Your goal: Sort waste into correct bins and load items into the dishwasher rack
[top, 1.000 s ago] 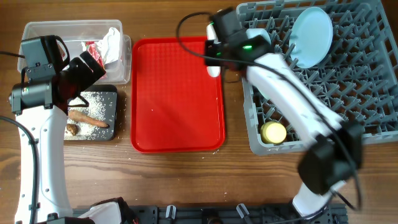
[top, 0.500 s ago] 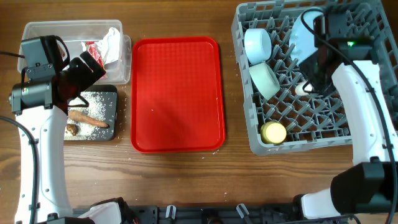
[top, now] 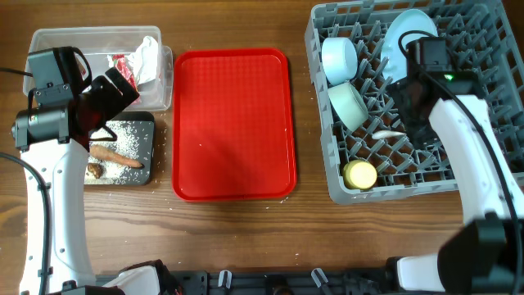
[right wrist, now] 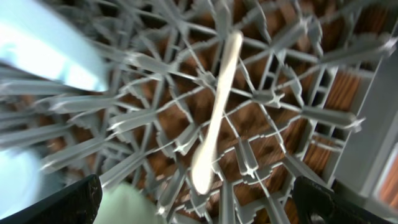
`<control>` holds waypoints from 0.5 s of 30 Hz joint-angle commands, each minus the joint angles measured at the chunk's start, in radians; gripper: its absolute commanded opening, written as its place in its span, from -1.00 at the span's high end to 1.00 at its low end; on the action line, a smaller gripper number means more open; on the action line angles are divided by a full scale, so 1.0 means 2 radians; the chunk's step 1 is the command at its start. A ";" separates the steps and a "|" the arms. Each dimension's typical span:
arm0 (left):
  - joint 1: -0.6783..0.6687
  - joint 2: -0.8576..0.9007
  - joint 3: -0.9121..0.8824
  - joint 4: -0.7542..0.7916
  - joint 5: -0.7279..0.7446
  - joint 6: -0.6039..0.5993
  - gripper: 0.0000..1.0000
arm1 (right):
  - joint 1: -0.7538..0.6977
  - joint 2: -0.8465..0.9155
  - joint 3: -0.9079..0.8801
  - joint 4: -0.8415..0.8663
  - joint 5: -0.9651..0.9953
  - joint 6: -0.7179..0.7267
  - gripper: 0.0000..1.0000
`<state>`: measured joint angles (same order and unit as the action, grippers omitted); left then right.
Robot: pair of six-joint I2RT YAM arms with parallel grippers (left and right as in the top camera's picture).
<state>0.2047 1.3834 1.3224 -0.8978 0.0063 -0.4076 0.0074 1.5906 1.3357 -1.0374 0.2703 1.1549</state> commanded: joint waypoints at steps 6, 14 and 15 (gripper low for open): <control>-0.001 -0.003 0.006 0.001 0.002 0.006 -0.99 | 0.001 -0.265 0.036 0.015 -0.225 -0.454 -1.00; -0.001 -0.003 0.006 0.001 0.002 0.006 -1.00 | 0.001 -0.366 0.034 -0.022 -0.188 -0.495 -0.99; -0.001 -0.003 0.006 0.001 0.002 0.006 -1.00 | 0.001 -0.364 0.031 -0.019 -0.188 -0.513 -0.99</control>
<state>0.2047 1.3834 1.3224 -0.8974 0.0063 -0.4076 0.0074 0.8677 1.3991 -1.0744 -0.1299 0.2436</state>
